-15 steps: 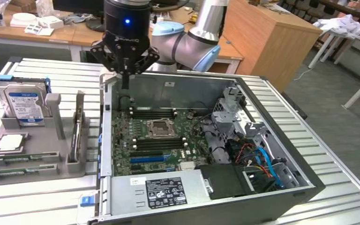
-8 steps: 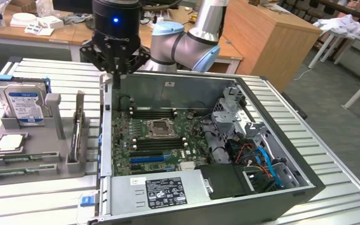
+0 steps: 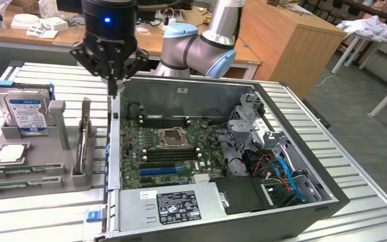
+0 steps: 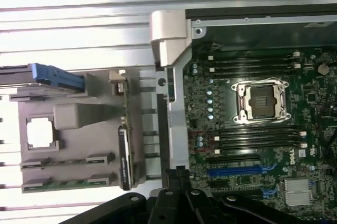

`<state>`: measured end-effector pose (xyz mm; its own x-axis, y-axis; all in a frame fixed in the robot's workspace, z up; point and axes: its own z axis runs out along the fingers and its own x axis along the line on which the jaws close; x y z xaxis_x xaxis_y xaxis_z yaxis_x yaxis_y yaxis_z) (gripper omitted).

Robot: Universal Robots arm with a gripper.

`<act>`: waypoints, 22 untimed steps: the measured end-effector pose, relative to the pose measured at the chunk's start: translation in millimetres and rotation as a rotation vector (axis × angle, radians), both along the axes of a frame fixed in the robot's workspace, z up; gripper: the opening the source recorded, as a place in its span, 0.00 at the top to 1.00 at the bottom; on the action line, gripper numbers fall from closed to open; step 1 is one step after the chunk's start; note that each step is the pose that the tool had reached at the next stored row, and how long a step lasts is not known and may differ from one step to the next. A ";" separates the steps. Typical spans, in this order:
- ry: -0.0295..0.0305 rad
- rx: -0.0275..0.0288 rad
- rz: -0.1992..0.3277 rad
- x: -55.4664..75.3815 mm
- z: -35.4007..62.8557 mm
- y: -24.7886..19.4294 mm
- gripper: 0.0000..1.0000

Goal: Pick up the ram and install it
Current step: 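Reach for the ram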

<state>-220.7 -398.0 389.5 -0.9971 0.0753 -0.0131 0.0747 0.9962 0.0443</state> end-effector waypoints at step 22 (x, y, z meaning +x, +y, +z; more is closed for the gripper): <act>0.0173 0.0000 0.000 -66.7 -3.3 1.8 0.89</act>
